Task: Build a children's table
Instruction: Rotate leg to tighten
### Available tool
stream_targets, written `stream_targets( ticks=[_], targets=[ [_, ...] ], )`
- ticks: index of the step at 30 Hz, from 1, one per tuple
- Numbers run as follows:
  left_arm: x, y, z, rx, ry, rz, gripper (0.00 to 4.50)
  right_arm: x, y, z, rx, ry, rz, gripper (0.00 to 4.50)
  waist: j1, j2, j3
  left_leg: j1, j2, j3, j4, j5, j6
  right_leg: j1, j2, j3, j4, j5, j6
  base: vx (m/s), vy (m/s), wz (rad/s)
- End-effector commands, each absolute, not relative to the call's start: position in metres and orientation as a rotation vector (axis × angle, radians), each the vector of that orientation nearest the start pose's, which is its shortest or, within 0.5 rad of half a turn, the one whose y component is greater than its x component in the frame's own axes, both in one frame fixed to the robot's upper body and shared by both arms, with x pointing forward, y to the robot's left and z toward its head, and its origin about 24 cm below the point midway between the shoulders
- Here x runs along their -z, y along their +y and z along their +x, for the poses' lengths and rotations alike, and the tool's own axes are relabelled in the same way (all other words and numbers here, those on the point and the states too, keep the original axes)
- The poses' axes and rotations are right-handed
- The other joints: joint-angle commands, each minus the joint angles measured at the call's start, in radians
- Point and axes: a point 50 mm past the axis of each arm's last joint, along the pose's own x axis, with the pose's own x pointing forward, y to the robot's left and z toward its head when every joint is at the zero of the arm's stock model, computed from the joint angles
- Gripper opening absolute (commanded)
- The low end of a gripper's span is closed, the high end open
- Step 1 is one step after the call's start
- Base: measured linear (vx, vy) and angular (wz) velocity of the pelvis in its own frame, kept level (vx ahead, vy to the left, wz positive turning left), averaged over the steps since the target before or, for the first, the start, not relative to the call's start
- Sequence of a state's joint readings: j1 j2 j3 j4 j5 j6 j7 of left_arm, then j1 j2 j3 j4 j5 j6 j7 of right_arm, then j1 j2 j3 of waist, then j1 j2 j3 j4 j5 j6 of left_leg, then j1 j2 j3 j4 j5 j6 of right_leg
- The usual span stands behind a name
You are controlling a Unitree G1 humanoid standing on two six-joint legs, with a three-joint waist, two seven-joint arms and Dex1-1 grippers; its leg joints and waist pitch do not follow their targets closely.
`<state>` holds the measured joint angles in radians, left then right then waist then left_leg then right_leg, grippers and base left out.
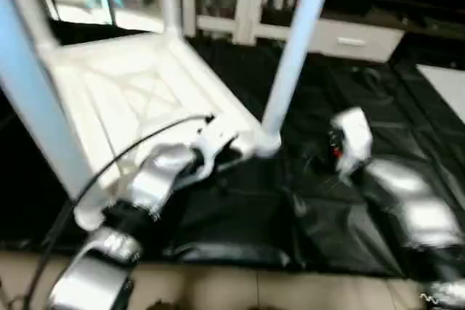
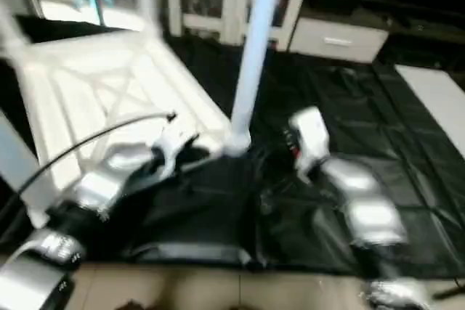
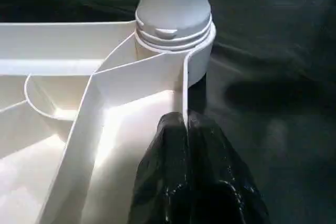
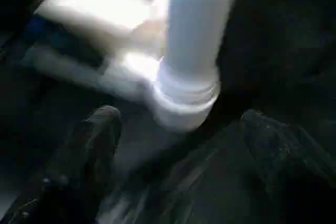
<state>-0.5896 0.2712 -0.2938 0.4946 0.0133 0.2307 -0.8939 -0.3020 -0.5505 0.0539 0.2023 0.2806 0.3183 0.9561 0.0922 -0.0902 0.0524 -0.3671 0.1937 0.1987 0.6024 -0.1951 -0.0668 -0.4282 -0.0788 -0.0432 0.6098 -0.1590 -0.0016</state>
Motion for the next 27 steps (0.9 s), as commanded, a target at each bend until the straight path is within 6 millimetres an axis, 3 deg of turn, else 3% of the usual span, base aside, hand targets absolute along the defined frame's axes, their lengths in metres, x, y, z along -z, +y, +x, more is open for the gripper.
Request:
stream_targets(
  ticks=[1,3,4,7,10,11,19,20,26,27],
  targets=[
    [-0.063,0.078,0.312,1.285,0.309,0.323,0.00,-0.078,-0.204,0.281,-1.035,0.337,-0.148,4.31,-0.007,-0.003,-0.056,0.019,0.042,-0.014,-0.071,-0.257,0.051,0.042,-0.058,0.037,-0.088,-0.346,-0.160,0.000,0.000,0.00],
    [-0.062,0.077,0.304,1.357,0.327,0.329,0.00,-0.079,-0.209,0.276,-1.090,0.364,-0.154,4.44,-0.005,-0.004,-0.058,0.016,0.044,-0.017,-0.072,-0.250,0.046,0.046,-0.062,0.036,-0.084,-0.349,-0.163,0.000,0.000,0.00],
    [-0.062,0.076,0.299,1.402,0.336,0.331,0.00,-0.079,-0.210,0.273,-1.131,0.394,-0.155,4.44,-0.004,-0.004,-0.056,0.021,0.045,-0.014,-0.071,-0.249,0.046,0.039,-0.059,0.037,-0.087,-0.351,-0.167,0.000,0.000,0.00],
    [-0.063,0.072,0.294,1.460,0.346,0.329,0.00,-0.079,-0.209,0.273,-1.179,0.410,-0.174,4.44,-0.003,-0.003,-0.056,0.022,0.045,-0.015,-0.073,-0.250,0.041,0.040,-0.059,0.037,-0.085,-0.345,-0.176,0.000,0.000,0.00],
    [-0.064,0.070,0.291,1.489,0.349,0.328,0.00,-0.080,-0.207,0.276,-1.191,0.400,-0.208,4.44,-0.006,-0.004,-0.057,0.016,0.045,-0.018,-0.074,-0.249,0.032,0.045,-0.062,0.035,-0.083,-0.351,-0.174,0.000,0.000,0.00],
    [-0.064,0.069,0.290,1.497,0.348,0.329,0.00,-0.080,-0.205,0.277,-1.207,0.404,-0.231,4.44,-0.008,-0.011,-0.058,0.014,0.045,-0.019,-0.073,-0.246,0.032,0.047,-0.064,0.034,-0.081,-0.362,-0.168,0.000,0.000,0.00],
    [-0.065,0.070,0.290,1.487,0.358,0.344,0.00,-0.081,-0.204,0.283,-1.259,0.405,-0.259,4.44,-0.011,-0.009,-0.060,0.012,0.043,-0.018,-0.070,-0.205,0.049,0.050,-0.063,0.035,-0.077,-0.322,-0.174,0.000,0.000,0.00],
    [-0.065,0.070,0.290,1.487,0.358,0.344,0.00,-0.081,-0.204,0.283,-1.259,0.405,-0.259,4.16,-0.011,-0.011,-0.060,0.011,0.043,-0.017,-0.069,-0.202,0.050,0.050,-0.063,0.035,-0.077,-0.313,-0.178,0.000,0.000,0.00],
    [-0.064,0.071,0.290,1.485,0.363,0.350,0.00,-0.078,-0.204,0.289,-1.276,0.403,-0.267,3.83,-0.012,-0.011,-0.061,0.011,0.042,-0.016,-0.067,-0.198,0.054,0.051,-0.062,0.034,-0.075,-0.306,-0.189,0.000,0.000,0.00],
    [-0.064,0.071,0.290,1.485,0.363,0.350,0.00,-0.078,-0.204,0.290,-1.275,0.402,-0.264,3.61,-0.011,-0.011,-0.061,0.011,0.042,-0.016,-0.067,-0.197,0.054,0.052,-0.062,0.034,-0.075,-0.304,-0.189,0.000,0.000,0.00]
  ],
)
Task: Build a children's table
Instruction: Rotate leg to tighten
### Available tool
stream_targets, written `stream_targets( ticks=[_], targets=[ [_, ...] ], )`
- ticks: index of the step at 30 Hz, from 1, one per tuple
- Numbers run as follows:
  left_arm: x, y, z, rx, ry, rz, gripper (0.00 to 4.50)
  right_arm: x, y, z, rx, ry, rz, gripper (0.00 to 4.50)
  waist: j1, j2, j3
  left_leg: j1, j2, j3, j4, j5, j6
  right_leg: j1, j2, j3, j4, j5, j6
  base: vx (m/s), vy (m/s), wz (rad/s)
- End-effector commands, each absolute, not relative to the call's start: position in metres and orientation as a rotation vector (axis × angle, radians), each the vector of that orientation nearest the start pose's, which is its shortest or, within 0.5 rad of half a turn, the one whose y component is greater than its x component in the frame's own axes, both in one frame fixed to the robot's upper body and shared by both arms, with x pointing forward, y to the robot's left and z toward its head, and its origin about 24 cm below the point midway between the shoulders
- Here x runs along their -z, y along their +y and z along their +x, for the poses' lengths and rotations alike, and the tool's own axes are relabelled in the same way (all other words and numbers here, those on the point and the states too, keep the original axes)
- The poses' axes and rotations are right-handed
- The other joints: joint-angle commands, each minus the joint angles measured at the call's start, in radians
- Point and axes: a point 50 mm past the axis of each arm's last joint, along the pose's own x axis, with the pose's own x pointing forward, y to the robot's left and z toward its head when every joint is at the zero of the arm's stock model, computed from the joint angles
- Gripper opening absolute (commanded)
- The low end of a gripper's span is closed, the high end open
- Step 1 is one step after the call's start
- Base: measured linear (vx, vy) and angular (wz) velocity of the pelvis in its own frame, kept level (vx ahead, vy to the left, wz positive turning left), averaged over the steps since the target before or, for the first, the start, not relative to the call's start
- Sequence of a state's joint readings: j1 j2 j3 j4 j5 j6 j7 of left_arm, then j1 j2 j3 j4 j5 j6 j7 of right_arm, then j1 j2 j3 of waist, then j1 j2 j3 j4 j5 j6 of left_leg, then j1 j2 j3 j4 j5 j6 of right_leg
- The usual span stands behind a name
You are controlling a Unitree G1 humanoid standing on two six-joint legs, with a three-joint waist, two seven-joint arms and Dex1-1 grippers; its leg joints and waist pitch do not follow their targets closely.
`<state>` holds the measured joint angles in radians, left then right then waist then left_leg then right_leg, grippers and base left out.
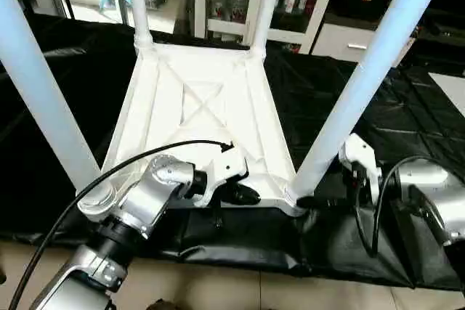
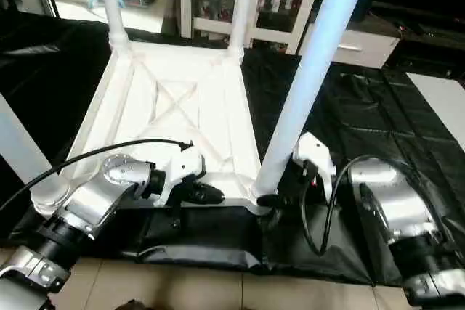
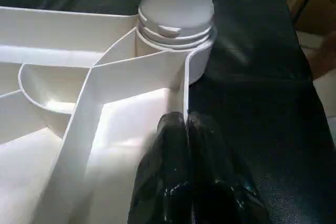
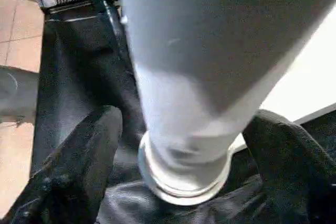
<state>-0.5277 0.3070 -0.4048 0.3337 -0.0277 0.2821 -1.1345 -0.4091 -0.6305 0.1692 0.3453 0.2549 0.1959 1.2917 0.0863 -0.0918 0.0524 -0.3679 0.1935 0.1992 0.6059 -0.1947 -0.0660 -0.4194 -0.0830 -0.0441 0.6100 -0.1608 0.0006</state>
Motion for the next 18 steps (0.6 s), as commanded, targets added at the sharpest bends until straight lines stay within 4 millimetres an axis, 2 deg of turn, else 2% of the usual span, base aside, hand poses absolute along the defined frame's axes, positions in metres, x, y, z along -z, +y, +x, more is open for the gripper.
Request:
stream_targets(
  ticks=[1,8,9,13,18],
  targets=[
    [-0.0644,0.0707,0.2904,1.484,0.364,0.351,0.00,-0.0760,-0.2030,0.2926,-1.273,0.399,-0.261,3.52,-0.006,-0.009,-0.062,0.011,0.042,-0.017,-0.070,-0.196,0.054,0.044,-0.058,0.034,-0.075,-0.304,-0.194,0.000,0.000,0.00],
    [-0.0642,0.0711,0.2906,1.479,0.367,0.353,0.00,-0.0728,-0.2015,0.2949,-1.281,0.397,-0.251,2.99,-0.007,-0.011,-0.062,0.012,0.042,-0.017,-0.071,-0.206,0.051,0.043,-0.058,0.034,-0.076,-0.321,-0.189,0.000,0.000,0.00],
    [-0.0641,0.0713,0.2906,1.478,0.368,0.353,0.00,-0.0717,-0.2010,0.2948,-1.286,0.399,-0.250,2.80,-0.007,-0.012,-0.062,0.012,0.043,-0.017,-0.070,-0.203,0.051,0.043,-0.058,0.034,-0.076,-0.318,-0.189,0.000,0.000,0.00],
    [-0.0636,0.0718,0.2903,1.477,0.370,0.354,0.00,-0.0695,-0.2002,0.2946,-1.293,0.400,-0.247,2.54,-0.006,-0.011,-0.062,0.011,0.042,-0.017,-0.070,-0.193,0.059,0.044,-0.058,0.034,-0.074,-0.302,-0.195,0.000,0.000,0.00],
    [-0.0633,0.0723,0.2898,1.479,0.374,0.356,0.00,-0.0661,-0.1985,0.2935,-1.298,0.398,-0.229,2.03,-0.006,-0.011,-0.062,0.013,0.043,-0.017,-0.071,-0.203,0.053,0.043,-0.059,0.034,-0.076,-0.326,-0.189,0.000,0.000,0.00]
  ],
)
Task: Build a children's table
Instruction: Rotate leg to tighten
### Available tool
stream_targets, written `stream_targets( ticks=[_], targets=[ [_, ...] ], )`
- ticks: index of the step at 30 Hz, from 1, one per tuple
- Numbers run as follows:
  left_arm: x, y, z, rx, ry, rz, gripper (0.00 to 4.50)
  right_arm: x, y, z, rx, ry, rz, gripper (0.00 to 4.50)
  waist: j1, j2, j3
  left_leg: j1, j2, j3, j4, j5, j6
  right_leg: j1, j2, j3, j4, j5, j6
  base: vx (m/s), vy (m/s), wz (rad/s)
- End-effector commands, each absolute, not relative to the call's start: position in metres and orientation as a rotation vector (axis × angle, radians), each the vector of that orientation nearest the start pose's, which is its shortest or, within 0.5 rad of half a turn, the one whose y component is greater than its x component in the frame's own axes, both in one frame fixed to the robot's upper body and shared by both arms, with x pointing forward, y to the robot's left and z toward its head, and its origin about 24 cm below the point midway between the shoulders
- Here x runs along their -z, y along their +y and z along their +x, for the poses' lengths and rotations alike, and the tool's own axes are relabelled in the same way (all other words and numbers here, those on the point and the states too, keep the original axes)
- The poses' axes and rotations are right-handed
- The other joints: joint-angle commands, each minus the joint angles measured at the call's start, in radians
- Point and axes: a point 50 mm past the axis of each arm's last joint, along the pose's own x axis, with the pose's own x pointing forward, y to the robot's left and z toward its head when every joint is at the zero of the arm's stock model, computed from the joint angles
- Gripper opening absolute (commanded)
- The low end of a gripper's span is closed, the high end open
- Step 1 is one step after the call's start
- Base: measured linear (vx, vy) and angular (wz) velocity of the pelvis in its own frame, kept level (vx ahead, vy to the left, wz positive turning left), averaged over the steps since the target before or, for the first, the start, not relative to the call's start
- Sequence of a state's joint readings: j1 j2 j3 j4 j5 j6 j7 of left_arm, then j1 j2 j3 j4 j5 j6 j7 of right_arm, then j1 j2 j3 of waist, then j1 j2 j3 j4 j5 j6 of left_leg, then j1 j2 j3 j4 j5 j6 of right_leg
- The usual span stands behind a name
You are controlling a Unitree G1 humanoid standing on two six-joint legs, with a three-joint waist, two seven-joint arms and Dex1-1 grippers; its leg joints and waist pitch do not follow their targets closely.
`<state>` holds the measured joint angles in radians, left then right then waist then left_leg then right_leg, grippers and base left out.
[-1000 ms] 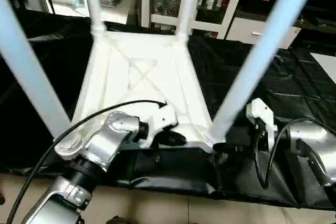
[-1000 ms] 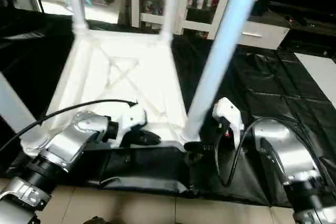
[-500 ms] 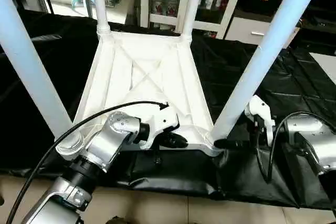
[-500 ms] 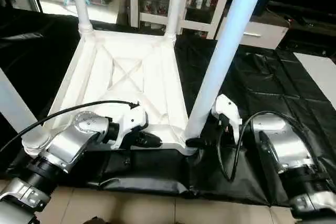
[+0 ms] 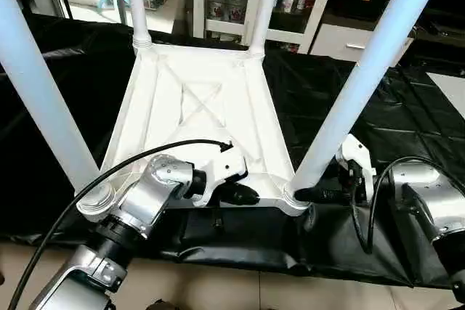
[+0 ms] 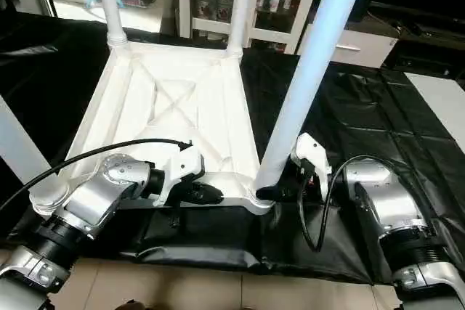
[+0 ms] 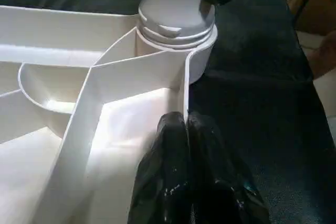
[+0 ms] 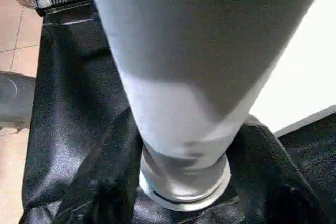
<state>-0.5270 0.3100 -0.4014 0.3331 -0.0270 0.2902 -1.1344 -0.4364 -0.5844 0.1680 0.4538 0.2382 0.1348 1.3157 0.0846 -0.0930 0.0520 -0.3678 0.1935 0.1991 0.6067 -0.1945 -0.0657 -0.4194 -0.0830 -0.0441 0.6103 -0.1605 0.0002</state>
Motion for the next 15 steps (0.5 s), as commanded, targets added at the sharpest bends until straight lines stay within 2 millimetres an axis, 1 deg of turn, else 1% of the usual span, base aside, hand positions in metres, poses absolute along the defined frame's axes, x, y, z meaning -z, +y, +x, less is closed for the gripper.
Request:
stream_targets(
  ticks=[1,4,10,11,13,15],
  targets=[
    [-0.063,0.072,0.290,1.481,0.375,0.356,0.00,-0.064,-0.198,0.293,-1.299,0.396,-0.215,1.99,-0.005,-0.010,-0.061,0.012,0.043,-0.017,-0.072,-0.205,0.052,0.042,-0.058,0.034,-0.077,-0.325,-0.189,0.000,0.000,0.00],
    [-0.063,0.072,0.290,1.481,0.376,0.357,0.00,-0.063,-0.197,0.292,-1.300,0.396,-0.207,1.94,-0.005,-0.010,-0.061,0.012,0.042,-0.018,-0.072,-0.208,0.051,0.043,-0.058,0.033,-0.077,-0.327,-0.188,0.000,0.000,0.00],
    [-0.064,0.071,0.290,1.479,0.372,0.350,0.00,-0.060,-0.197,0.292,-1.262,0.380,-0.128,1.93,-0.005,-0.010,-0.061,0.012,0.042,-0.018,-0.072,-0.204,0.052,0.043,-0.057,0.034,-0.076,-0.319,-0.190,0.000,0.000,0.00],
    [-0.064,0.070,0.291,1.470,0.367,0.337,0.00,-0.057,-0.197,0.296,-1.195,0.373,-0.100,1.93,-0.006,-0.009,-0.061,0.012,0.042,-0.018,-0.073,-0.208,0.050,0.042,-0.058,0.033,-0.077,-0.324,-0.190,0.000,0.000,0.00],
    [-0.065,0.069,0.291,1.461,0.365,0.329,0.00,-0.056,-0.197,0.298,-1.151,0.367,-0.086,1.93,-0.011,-0.009,-0.060,0.011,0.042,-0.019,-0.075,-0.224,0.040,0.041,-0.058,0.032,-0.079,-0.344,-0.186,0.000,0.000,0.00],
    [-0.065,0.067,0.299,1.381,0.365,0.315,0.00,-0.050,-0.198,0.309,-0.970,0.363,-0.067,1.92,-0.021,-0.010,-0.060,0.009,0.040,-0.021,-0.076,-0.233,0.029,0.040,-0.057,0.031,-0.080,-0.356,-0.182,0.000,0.000,0.00]
  ],
)
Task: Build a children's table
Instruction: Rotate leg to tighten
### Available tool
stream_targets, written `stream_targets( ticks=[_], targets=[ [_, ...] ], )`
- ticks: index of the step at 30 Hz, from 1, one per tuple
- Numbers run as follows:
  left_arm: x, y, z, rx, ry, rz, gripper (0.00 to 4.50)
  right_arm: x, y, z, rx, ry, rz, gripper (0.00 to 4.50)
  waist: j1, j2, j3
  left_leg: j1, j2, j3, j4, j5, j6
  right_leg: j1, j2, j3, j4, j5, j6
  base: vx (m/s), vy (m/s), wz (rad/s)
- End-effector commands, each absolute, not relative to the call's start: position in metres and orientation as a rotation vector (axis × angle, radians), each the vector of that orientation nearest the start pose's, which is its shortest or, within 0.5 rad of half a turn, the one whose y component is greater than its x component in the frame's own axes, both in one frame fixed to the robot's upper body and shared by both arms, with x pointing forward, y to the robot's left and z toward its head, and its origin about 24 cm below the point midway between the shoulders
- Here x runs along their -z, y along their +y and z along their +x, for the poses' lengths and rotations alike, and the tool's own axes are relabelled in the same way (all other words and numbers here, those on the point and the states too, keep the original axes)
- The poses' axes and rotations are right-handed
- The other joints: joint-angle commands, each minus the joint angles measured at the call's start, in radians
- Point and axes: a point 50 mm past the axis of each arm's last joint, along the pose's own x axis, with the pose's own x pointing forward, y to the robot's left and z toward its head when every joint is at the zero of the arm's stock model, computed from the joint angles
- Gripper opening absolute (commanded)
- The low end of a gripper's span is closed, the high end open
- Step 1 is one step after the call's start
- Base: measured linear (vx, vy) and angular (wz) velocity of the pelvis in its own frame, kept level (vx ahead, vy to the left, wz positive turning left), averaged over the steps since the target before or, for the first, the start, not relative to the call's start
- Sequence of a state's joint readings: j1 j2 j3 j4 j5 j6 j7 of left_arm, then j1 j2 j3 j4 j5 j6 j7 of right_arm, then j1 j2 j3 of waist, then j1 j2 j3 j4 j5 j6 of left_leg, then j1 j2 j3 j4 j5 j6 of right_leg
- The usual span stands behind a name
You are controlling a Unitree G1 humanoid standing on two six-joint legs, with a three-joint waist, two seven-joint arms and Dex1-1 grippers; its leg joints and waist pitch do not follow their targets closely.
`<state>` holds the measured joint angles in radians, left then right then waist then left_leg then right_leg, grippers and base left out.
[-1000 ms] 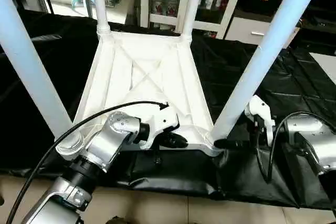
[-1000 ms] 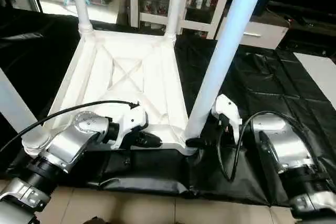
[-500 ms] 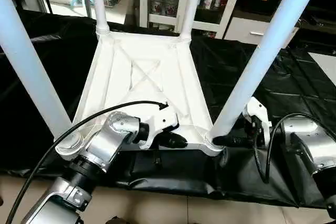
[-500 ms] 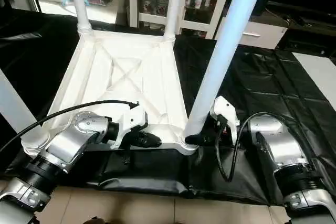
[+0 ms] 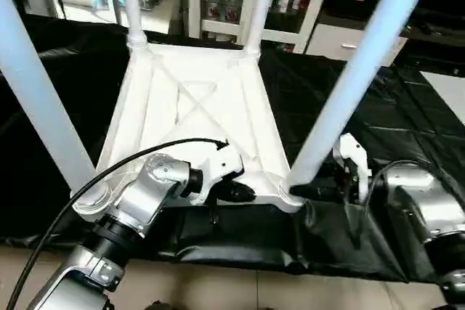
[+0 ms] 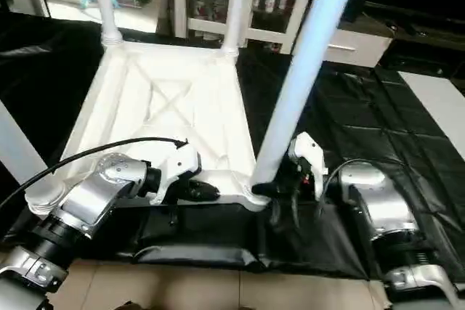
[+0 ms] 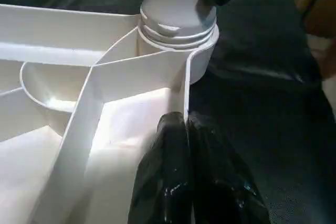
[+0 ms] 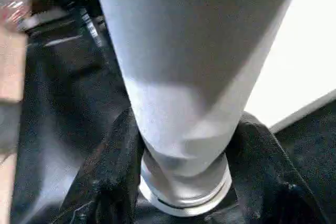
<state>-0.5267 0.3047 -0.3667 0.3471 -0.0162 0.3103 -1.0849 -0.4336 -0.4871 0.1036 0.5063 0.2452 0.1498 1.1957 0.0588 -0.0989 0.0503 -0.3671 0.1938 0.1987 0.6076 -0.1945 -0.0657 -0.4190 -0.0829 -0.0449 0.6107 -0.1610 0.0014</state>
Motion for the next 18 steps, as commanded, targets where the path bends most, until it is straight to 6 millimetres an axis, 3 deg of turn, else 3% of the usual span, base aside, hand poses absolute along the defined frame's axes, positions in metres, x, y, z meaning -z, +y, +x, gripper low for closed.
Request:
stream_targets(
  ticks=[1,2,3,6,9,11,15,18],
  targets=[
    [-0.064,0.065,0.309,1.273,0.373,0.303,0.00,-0.044,-0.199,0.316,-0.848,0.381,-0.043,1.91,-0.012,-0.001,-0.057,0.007,0.036,-0.024,-0.080,-0.261,0.005,0.040,-0.055,0.028,-0.085,-0.402,-0.170,0.000,0.000,0.00],
    [-0.064,0.065,0.309,1.273,0.373,0.303,0.00,-0.044,-0.199,0.316,-0.848,0.381,-0.043,1.91,-0.012,-0.001,-0.057,0.007,0.036,-0.024,-0.080,-0.261,0.005,0.040,-0.055,0.028,-0.085,-0.402,-0.170,0.000,0.000,0.00],
    [-0.064,0.061,0.320,1.155,0.374,0.295,0.00,-0.038,-0.196,0.320,-0.738,0.399,-0.024,1.91,-0.019,-0.006,-0.060,0.006,0.035,-0.027,-0.078,-0.270,-0.008,0.042,-0.056,0.026,-0.086,-0.424,-0.157,0.000,0.000,0.00],
    [-0.064,0.055,0.333,1.003,0.390,0.254,0.00,-0.030,-0.187,0.325,-0.595,0.411,0.006,1.91,-0.024,-0.008,-0.062,0.004,0.032,-0.025,-0.075,-0.251,-0.004,0.042,-0.057,0.029,-0.089,-0.417,-0.143,0.000,0.000,0.00],
    [-0.067,0.043,0.349,0.808,0.383,0.227,0.00,-0.018,-0.165,0.335,-0.357,0.421,0.026,1.91,-0.029,-0.003,-0.065,0.000,0.029,-0.025,-0.074,-0.224,-0.001,0.041,-0.055,0.028,-0.089,-0.389,-0.143,0.000,0.000,0.00],
    [-0.070,0.039,0.353,0.758,0.366,0.227,0.00,-0.016,-0.155,0.338,-0.298,0.417,0.027,1.90,-0.028,0.000,-0.071,0.004,0.027,-0.026,-0.073,-0.211,-0.009,0.043,-0.054,0.027,-0.083,-0.336,-0.148,0.000,0.000,0.00],
    [-0.079,0.029,0.362,0.664,0.302,0.250,0.00,-0.015,-0.121,0.341,-0.270,0.396,0.029,1.90,-0.026,-0.002,-0.074,0.005,0.025,-0.018,-0.069,-0.166,0.030,0.045,-0.050,0.030,-0.073,-0.192,-0.184,0.000,0.000,0.00],
    [-0.080,0.028,0.363,0.658,0.288,0.255,0.00,-0.015,-0.118,0.342,-0.270,0.392,0.029,1.90,-0.019,-0.003,-0.074,0.006,0.025,-0.014,-0.068,-0.131,0.063,0.048,-0.050,0.031,-0.068,-0.138,-0.202,0.000,0.000,0.00]
  ],
)
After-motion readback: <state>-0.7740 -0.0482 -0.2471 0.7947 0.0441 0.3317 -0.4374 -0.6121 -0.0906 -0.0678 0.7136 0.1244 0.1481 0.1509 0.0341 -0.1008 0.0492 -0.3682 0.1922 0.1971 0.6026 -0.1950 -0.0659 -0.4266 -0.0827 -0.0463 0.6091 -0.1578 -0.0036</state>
